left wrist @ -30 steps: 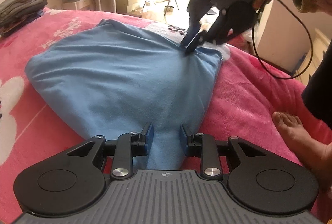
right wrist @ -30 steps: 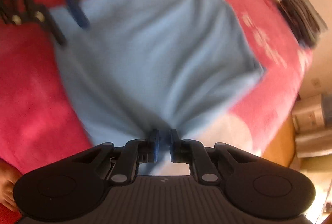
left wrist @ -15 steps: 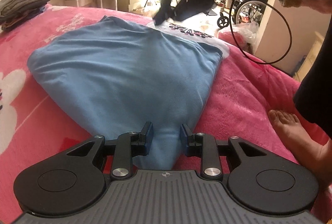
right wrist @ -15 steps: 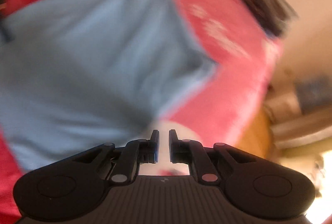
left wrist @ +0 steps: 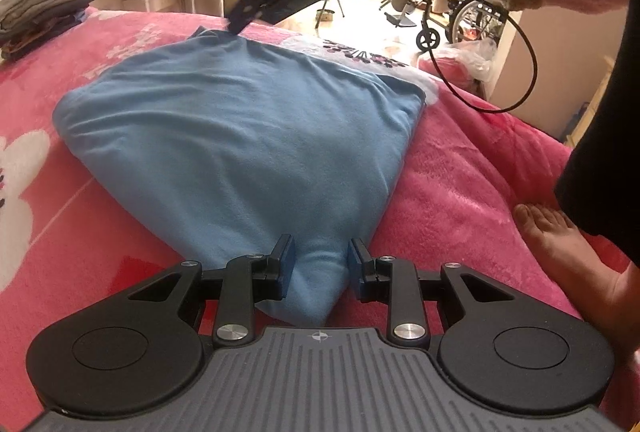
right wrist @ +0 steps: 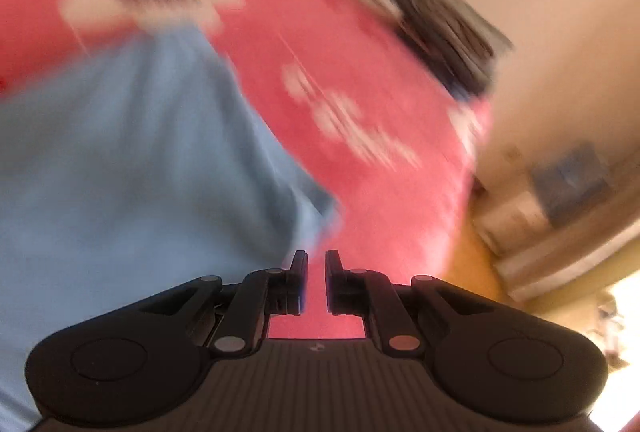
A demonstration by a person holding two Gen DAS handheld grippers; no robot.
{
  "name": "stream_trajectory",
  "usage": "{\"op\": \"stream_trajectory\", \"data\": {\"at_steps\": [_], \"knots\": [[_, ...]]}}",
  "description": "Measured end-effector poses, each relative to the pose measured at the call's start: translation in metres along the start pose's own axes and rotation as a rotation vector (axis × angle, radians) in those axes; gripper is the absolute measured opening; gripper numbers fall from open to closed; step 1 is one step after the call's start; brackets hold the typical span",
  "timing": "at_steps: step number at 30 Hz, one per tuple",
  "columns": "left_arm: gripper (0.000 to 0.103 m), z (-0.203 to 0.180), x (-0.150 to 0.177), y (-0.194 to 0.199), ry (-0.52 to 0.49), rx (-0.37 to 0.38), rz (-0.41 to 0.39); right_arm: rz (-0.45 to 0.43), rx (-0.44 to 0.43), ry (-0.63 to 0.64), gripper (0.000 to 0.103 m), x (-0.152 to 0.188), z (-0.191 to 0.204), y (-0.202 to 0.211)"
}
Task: Fold clothes
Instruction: 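Smooth the shirt's collar edge with the right gripper, then lift away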
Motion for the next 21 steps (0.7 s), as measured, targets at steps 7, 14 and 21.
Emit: {"op": "stream_trajectory", "data": {"at_steps": [7, 14, 21], "knots": [[0.029, -0.002, 0.001, 0.0, -0.009, 0.0, 0.0, -0.028, 0.03, -0.236, 0.009, 0.003, -0.044, -0.042], [0.03, -0.001, 0.0, 0.0, 0.005, 0.005, 0.0, -0.098, -0.179, -0.284, 0.009, -0.002, -0.039, -0.033], [0.031, -0.002, 0.0, 0.0, 0.01, 0.003, -0.001, -0.141, -0.081, -0.475, 0.009, 0.0, -0.074, -0.056]]}}
Point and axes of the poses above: each gripper's, at about its wrist camera, not at the fingertips, and y roughly against the way its jaws point, z to its left, x to its underside, the point moved 3 cm from there along -y, roughly the way its jaws point, and after that the axes turned 3 degrees about -z, right-handed, at the moved point
